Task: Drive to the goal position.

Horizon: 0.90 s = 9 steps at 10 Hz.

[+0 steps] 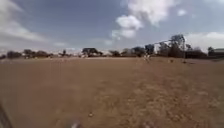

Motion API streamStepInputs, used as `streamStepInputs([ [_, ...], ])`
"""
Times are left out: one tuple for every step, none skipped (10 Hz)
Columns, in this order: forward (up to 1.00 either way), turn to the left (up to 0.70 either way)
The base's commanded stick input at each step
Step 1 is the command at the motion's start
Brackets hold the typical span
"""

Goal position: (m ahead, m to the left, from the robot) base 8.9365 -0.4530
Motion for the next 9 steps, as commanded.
streamStepInputs([
  [0.7,0.0],
  [0.7,0.0],
  [0.7,0.0],
  [0.7,-0.27],
  [0.7,-0.27],
  [0.7,-0.27],
  [0.7,-0.27],
  [0.7,-0.27],
  [0.7,-0.12],
])
